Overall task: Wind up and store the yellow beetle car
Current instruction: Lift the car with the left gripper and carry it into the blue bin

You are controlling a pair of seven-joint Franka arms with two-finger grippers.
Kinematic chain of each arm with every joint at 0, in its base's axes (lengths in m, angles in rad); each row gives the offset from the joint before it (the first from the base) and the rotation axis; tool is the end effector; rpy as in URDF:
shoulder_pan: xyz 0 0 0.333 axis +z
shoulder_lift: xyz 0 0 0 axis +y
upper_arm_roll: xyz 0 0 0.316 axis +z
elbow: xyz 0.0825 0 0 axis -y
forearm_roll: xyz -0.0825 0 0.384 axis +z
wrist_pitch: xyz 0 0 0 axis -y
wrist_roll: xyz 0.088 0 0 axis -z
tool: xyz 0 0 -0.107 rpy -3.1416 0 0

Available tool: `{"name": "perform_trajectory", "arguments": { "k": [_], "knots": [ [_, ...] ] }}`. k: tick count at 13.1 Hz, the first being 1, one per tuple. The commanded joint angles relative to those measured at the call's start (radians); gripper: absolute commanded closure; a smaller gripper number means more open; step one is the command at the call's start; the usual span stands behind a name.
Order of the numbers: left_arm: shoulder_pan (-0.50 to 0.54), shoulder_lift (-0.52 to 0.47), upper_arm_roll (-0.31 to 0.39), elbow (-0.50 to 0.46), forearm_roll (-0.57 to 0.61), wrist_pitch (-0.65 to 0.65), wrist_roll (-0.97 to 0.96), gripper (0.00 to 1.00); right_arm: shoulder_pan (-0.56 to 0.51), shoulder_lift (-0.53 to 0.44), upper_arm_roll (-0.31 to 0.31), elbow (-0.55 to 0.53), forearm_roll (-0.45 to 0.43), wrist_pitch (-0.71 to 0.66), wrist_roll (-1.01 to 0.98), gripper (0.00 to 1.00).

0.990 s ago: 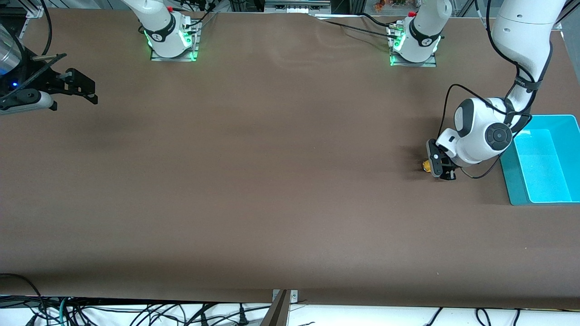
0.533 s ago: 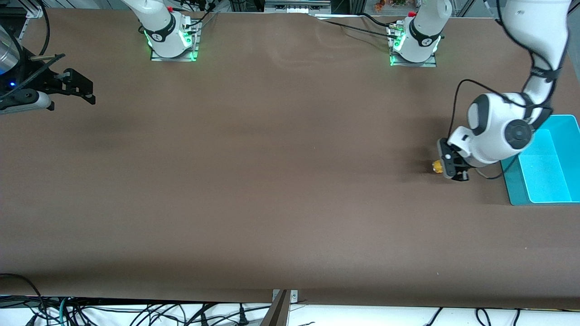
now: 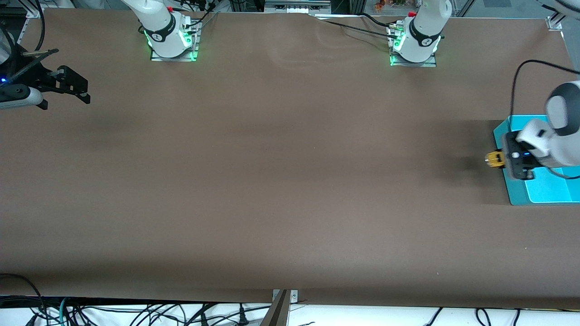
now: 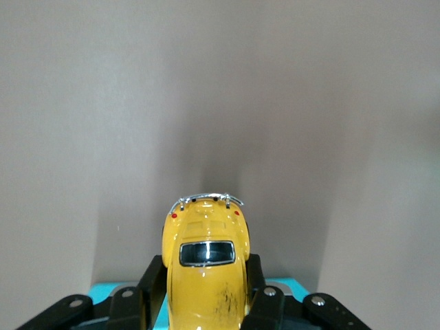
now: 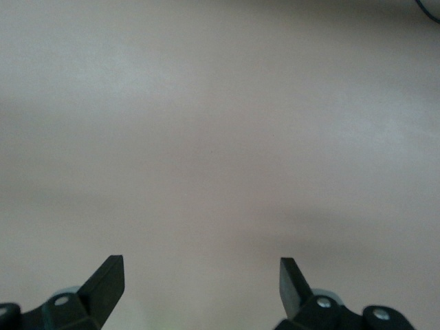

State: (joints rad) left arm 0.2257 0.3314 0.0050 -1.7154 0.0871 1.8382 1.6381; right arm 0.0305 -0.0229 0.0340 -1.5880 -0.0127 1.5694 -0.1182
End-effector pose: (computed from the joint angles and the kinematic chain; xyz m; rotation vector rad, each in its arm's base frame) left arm 0.6060 0.1492 0.3797 2.2633 -1.9838 -0.2880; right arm 0.5462 0.0341 0.6289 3.1150 0.2853 0.0061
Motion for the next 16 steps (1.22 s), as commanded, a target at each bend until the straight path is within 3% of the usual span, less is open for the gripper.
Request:
{"name": "perform_trajectory", "arguments": {
  "k": [1,5,7,11,14,15,16],
  "knots": [
    [0.105,0.014,-0.008,0.03,0.026,-0.028,0.135,0.83,0.003,-0.006,-0.002,0.013,-0.013,-0.015,-0.005,0.0],
    [0.231,0.067,-0.01,0.045,0.158,0.001,0.207,0.81,0.003,-0.008,-0.002,0.014,-0.012,-0.015,-0.005,0.0],
    [0.265,0.139,-0.01,0.039,0.186,0.091,0.223,0.79,0.003,-0.008,-0.002,0.014,-0.012,-0.015,-0.005,0.0],
    [0.365,0.29,-0.017,0.028,0.172,0.281,0.284,0.79,0.003,-0.006,0.0,0.014,-0.01,-0.014,-0.003,0.0],
    [0.394,0.34,-0.019,0.028,0.171,0.314,0.295,0.79,0.003,-0.006,-0.002,0.013,-0.01,-0.014,-0.003,0.0],
    [0.396,0.348,-0.02,0.028,0.168,0.314,0.296,0.71,0.003,-0.005,0.0,0.013,-0.01,-0.014,-0.003,0.0],
    [0.399,0.35,-0.02,0.028,0.155,0.314,0.298,0.3,0.003,-0.005,0.0,0.014,-0.009,-0.014,-0.005,0.0]
  ]
}}
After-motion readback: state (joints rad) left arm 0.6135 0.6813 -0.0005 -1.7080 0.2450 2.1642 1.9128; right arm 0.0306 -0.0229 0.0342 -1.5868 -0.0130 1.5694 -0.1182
